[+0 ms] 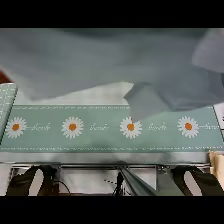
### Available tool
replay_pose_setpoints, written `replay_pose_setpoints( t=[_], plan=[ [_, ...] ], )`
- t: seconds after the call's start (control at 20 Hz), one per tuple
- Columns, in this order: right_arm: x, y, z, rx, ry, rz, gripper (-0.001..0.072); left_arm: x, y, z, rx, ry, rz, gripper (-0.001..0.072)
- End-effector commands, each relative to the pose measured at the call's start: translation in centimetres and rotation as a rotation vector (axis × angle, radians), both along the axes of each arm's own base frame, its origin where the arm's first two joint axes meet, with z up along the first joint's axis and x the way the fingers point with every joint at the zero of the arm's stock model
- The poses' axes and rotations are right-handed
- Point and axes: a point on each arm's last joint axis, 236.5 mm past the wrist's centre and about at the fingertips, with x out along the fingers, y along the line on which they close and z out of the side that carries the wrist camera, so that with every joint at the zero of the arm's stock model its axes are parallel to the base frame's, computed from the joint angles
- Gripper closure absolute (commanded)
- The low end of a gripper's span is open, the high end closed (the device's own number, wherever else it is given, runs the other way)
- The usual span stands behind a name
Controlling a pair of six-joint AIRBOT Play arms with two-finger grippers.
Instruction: Fold the shirts.
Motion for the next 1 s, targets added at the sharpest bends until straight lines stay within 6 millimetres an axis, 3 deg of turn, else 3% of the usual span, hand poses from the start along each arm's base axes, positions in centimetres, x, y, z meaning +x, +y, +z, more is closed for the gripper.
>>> replay_pose_setpoints(
  t=[0.0, 0.15, 0.2, 0.3, 0.45, 0.55, 0.75, 0.85, 0.95],
  plan=[
    [-4.6, -4.1, -2.3, 0.017, 0.116, -0.217, 0.0686, -4.6, 1.4, -3.1, 0.015, 0.117, 0.140, 0.0691],
    [-4.4, -5.1, -7.8, -0.049, 0.365, -0.257, 0.0686, -4.4, 1.3, -8.4, 0.046, 0.344, 0.129, 0.0691],
    [-4.0, -5.4, -10.9, -0.101, 0.507, -0.251, 0.0686, -3.9, 1.4, -9.9, 0.052, 0.415, 0.120, 0.0691],
    [-1.8, -5.1, -14.9, -0.101, 0.696, -0.198, 0.0686, -2.3, 1.8, -13.7, 0.057, 0.591, 0.097, 0.0691],
    [5.0, -3.9, -19.2, -0.138, 0.877, -0.083, 0.0686, 1.7, 2.2, -18.6, 0.036, 0.798, 0.019, 0.0691],
    [10.4, -2.6, -23.8, -0.157, 1.027, -0.008, 0.0686, 5.0, 2.2, -22.2, 0.010, 0.931, -0.053, 0.0691],
    [19.0, 0.9, -33.3, -0.207, 1.235, 0.098, 0.0686, 12.5, 3.6, -29.6, -0.064, 1.133, -0.124, 0.0690],
    [23.6, 2.5, -36.2, -0.215, 1.202, 0.119, 0.0686, 16.7, 4.0, -32.7, -0.061, 1.169, -0.148, 0.0690],
    [27.7, 3.9, -37.3, -0.155, 1.120, 0.124, 0.0685, 20.3, 3.9, -35.6, -0.054, 1.191, -0.170, 0.0690]
  ],
)
